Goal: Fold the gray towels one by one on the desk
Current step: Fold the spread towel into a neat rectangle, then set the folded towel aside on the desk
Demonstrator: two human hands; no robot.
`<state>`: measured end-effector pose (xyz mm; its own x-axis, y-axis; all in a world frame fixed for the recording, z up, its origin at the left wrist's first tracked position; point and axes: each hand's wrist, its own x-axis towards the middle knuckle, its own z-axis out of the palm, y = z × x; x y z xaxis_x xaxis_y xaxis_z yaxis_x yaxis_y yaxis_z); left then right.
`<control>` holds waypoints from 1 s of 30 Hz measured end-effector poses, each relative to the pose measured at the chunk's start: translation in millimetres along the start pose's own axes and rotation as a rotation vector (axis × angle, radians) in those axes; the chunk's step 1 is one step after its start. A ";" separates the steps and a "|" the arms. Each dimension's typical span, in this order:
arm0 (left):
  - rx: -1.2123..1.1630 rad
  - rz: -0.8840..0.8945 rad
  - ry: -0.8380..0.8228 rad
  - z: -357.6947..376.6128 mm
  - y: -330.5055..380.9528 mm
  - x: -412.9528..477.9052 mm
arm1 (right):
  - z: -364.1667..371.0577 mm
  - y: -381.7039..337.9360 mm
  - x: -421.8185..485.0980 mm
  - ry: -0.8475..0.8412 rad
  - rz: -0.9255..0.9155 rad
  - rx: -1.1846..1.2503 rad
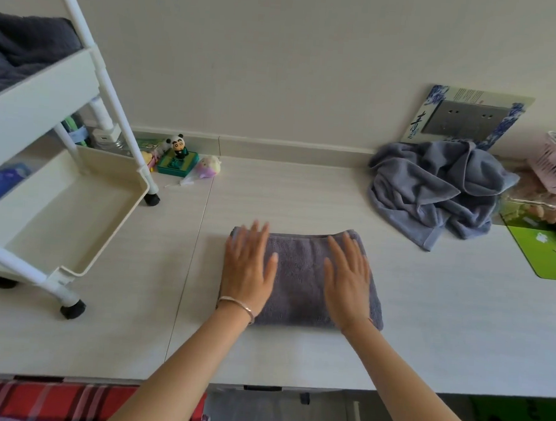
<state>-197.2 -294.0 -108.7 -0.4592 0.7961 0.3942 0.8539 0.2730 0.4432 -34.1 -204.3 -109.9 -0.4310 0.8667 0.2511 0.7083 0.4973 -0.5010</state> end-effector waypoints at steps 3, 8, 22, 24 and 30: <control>0.127 0.048 -0.238 28.4 15.0 -5.1 | 23.7 -10.3 0.3 -0.219 -0.076 -0.097; 0.231 -0.107 -0.408 53.4 -6.6 -20.4 | 39.4 14.3 0.3 -0.361 -0.069 -0.209; 0.215 -0.263 -0.492 49.7 -23.7 -1.6 | 21.6 64.7 31.3 -0.343 0.248 -0.206; 0.186 -0.278 -0.522 44.8 -23.4 -2.7 | 13.6 68.7 26.5 -0.321 0.293 -0.140; -0.208 -0.674 -0.350 -1.9 -30.3 -15.7 | -29.2 74.3 -12.4 -0.251 0.605 0.324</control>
<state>-216.3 -315.8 -126.7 -0.7285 0.6278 -0.2742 0.3393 0.6784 0.6516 40.2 -177.0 -126.0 -0.1591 0.9320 -0.3256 0.6790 -0.1361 -0.7214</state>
